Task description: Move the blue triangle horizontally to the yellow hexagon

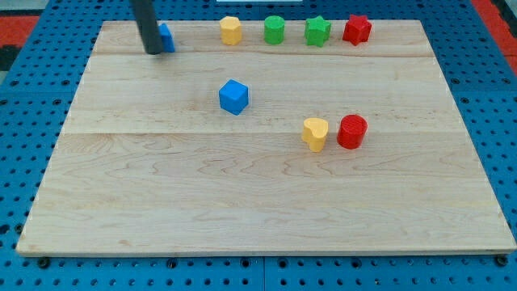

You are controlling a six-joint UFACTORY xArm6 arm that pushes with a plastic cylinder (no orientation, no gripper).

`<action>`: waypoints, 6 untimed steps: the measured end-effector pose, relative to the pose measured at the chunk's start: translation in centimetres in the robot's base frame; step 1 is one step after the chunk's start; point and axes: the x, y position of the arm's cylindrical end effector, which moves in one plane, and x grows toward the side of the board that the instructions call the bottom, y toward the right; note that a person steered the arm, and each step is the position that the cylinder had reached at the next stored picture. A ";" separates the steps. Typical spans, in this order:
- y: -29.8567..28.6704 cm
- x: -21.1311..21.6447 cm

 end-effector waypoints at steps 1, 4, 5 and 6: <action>1.9 -1.2; -5.4 -1.5; -3.4 -4.5; -2.0 -5.1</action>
